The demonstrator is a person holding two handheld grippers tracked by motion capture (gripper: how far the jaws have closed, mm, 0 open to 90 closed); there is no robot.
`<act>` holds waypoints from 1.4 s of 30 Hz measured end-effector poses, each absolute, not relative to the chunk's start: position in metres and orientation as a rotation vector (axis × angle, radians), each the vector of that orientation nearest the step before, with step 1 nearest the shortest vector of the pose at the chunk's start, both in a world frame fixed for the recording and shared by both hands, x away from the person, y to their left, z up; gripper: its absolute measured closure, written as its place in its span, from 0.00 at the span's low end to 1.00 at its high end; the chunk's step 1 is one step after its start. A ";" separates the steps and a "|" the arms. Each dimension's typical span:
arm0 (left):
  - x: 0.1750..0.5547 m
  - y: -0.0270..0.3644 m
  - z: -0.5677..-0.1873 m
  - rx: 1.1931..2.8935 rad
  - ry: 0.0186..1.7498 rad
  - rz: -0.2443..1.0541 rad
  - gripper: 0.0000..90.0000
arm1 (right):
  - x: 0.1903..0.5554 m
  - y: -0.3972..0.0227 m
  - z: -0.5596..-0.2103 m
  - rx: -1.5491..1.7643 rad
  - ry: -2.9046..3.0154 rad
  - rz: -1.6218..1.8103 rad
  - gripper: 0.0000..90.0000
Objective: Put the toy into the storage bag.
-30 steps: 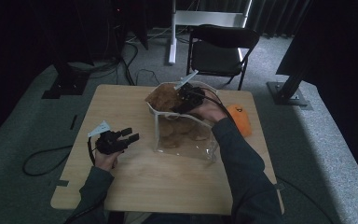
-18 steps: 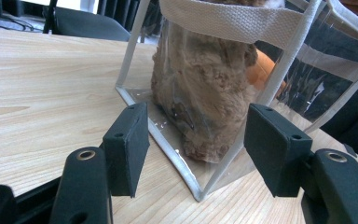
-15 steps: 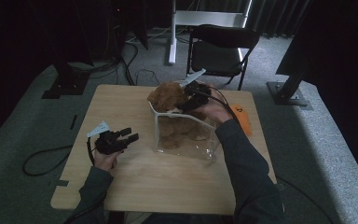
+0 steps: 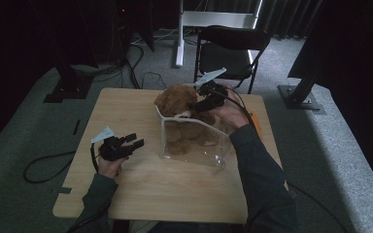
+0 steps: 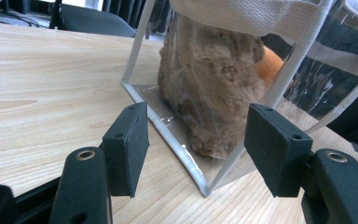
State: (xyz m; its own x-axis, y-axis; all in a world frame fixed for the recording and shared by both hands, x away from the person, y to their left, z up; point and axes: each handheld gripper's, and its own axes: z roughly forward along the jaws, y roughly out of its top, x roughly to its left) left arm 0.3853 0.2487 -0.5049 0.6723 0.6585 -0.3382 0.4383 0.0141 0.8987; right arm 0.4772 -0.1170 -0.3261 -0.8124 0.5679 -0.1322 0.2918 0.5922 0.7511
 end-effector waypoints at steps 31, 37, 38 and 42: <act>0.387 0.252 -0.516 1.669 0.973 0.257 0.45 | 0.454 -0.160 -0.315 0.750 2.328 1.149 0.36; 0.389 0.252 -0.519 1.685 0.986 0.267 0.45 | 0.451 -0.173 -0.314 0.775 2.304 1.204 0.44; 0.389 0.252 -0.520 1.688 0.987 0.268 0.45 | 0.449 -0.174 -0.313 0.776 2.295 1.208 0.43; 0.389 0.250 -0.521 1.709 0.989 0.278 0.45 | 0.445 -0.180 -0.313 0.780 2.270 1.211 0.41</act>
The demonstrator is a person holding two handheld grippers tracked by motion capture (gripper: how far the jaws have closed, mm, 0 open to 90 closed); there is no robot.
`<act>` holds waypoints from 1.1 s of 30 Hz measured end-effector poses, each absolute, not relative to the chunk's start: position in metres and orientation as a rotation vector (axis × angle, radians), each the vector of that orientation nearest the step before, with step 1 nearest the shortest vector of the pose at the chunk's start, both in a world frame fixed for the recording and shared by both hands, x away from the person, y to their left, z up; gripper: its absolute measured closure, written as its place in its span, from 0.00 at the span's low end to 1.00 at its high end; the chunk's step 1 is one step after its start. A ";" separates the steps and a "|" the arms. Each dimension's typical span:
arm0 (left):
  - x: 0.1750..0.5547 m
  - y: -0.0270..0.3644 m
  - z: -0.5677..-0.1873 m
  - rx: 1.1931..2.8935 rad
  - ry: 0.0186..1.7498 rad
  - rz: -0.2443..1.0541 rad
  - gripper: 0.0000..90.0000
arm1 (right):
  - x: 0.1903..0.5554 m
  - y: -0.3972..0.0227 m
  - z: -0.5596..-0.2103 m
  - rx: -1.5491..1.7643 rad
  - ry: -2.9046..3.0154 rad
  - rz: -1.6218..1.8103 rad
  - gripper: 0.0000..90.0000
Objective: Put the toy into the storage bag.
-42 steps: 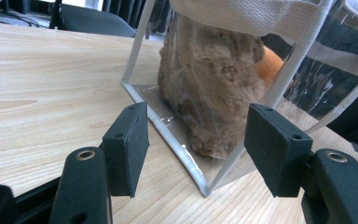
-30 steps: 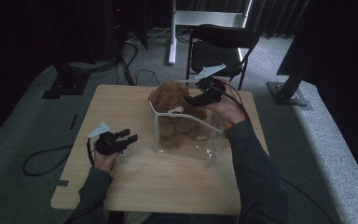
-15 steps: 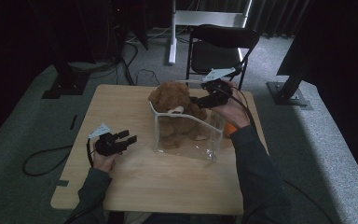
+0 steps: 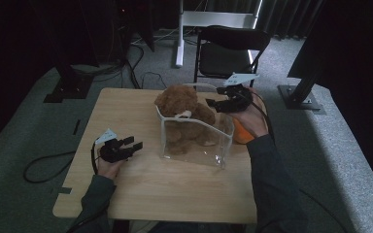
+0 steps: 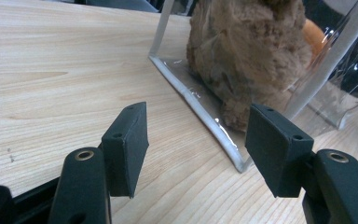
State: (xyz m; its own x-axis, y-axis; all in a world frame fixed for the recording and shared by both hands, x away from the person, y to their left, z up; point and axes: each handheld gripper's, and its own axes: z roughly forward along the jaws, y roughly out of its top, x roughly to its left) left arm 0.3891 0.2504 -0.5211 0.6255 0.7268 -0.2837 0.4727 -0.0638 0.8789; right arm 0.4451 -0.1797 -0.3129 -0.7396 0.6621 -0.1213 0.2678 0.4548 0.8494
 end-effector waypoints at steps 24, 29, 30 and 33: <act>0.393 0.247 -0.530 1.757 1.027 0.311 0.44 | 0.433 -0.236 -0.333 1.002 2.099 1.258 0.51; 0.393 0.248 -0.531 1.755 1.034 0.317 0.44 | 0.430 -0.244 -0.341 1.033 2.073 1.253 0.51; 0.394 0.248 -0.531 1.755 1.036 0.318 0.44 | 0.430 -0.245 -0.342 1.038 2.065 1.243 0.51; 0.394 0.249 -0.532 1.752 1.045 0.319 0.44 | 0.430 -0.246 -0.347 1.049 2.052 1.209 0.51</act>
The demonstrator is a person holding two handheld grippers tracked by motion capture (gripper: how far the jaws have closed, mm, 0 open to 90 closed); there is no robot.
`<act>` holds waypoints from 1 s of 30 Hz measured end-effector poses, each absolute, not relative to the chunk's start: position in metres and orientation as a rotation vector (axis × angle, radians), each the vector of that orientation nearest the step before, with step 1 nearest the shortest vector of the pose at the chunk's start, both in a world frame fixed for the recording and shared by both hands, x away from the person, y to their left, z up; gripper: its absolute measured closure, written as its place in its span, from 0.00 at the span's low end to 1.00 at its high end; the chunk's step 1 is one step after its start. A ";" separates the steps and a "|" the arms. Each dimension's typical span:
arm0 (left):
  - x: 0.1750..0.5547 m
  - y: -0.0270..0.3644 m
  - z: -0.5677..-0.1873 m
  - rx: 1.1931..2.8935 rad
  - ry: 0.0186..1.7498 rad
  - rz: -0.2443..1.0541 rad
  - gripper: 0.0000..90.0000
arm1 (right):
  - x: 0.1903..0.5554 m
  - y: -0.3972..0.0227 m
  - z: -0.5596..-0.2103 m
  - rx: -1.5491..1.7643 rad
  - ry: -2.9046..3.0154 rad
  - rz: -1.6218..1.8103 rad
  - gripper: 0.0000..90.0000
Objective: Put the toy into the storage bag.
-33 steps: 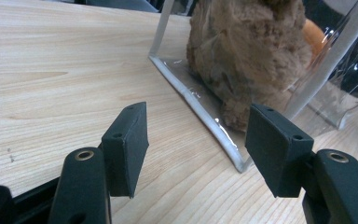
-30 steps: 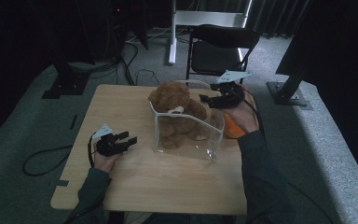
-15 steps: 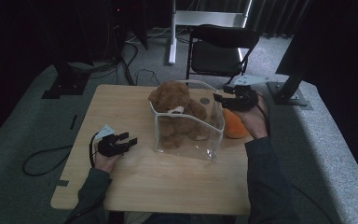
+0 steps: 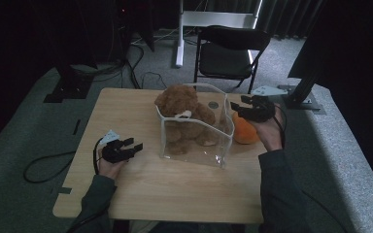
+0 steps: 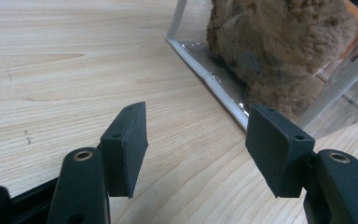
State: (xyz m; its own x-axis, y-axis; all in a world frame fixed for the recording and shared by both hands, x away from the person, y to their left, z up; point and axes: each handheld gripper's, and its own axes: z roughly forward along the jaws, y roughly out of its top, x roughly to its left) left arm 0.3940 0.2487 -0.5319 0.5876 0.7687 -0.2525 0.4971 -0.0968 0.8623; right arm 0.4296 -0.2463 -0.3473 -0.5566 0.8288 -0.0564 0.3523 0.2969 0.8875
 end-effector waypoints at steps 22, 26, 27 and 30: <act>0.395 0.247 -0.533 1.768 1.046 0.318 0.44 | 0.436 -0.256 -0.393 1.153 2.009 1.032 0.42; 0.395 0.247 -0.533 1.768 1.047 0.319 0.44 | 0.437 -0.256 -0.405 1.178 2.008 1.025 0.42; 0.395 0.247 -0.533 1.770 1.047 0.320 0.44 | 0.437 -0.257 -0.407 1.181 2.010 1.021 0.42; 0.395 0.246 -0.534 1.769 1.047 0.319 0.44 | 0.437 -0.258 -0.416 1.194 2.009 1.010 0.43</act>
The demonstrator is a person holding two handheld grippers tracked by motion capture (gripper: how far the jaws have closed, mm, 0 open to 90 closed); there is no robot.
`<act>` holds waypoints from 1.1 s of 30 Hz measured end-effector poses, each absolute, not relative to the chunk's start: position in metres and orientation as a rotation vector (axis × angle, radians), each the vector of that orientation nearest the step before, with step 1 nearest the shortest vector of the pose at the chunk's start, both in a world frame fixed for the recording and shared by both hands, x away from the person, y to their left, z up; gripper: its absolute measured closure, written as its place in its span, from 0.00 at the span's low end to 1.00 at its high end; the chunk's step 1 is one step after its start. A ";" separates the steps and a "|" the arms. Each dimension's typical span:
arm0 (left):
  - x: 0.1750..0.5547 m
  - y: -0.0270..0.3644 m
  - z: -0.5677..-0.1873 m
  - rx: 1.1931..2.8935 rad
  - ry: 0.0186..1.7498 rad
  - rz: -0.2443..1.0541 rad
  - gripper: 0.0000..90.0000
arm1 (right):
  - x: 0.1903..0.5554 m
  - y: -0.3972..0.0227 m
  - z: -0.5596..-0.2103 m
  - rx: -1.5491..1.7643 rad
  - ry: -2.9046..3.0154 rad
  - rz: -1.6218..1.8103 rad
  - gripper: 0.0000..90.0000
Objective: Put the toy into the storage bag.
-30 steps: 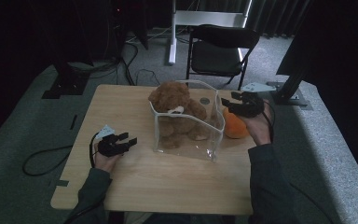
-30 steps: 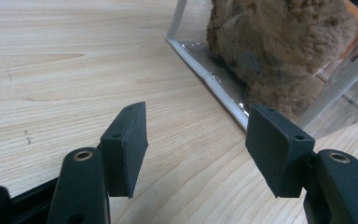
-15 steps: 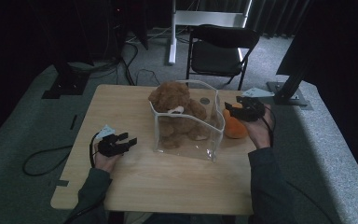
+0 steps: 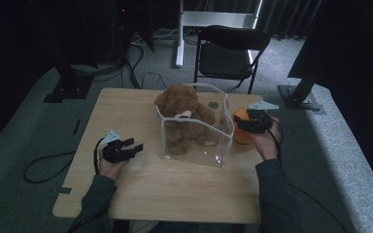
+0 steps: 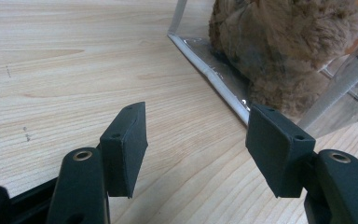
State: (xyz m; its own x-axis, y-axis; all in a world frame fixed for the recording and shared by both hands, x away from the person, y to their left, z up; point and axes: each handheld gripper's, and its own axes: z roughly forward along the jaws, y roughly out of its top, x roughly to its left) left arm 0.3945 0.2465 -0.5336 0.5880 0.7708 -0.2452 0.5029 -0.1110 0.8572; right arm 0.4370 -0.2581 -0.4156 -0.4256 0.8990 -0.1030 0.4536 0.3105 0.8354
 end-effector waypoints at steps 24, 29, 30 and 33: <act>0.394 0.245 -0.534 1.772 1.044 0.317 0.44 | 0.444 -0.257 -0.468 1.251 1.998 0.835 0.39; 0.394 0.244 -0.534 1.774 1.042 0.317 0.44 | 0.441 -0.254 -0.470 1.221 1.974 0.815 0.38; 0.394 0.244 -0.534 1.775 1.042 0.317 0.44 | 0.440 -0.254 -0.469 1.217 1.971 0.821 0.39; 0.394 0.244 -0.534 1.775 1.040 0.316 0.44 | 0.437 -0.252 -0.468 1.198 1.971 0.831 0.48</act>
State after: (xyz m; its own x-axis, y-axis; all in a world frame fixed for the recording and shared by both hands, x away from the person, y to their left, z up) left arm 0.3942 0.2441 -0.5337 0.5937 0.7671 -0.2430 0.5021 -0.1171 0.8569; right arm 0.4367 -0.2524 -0.4682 -0.3486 0.9115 -0.2185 0.4799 0.3738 0.7937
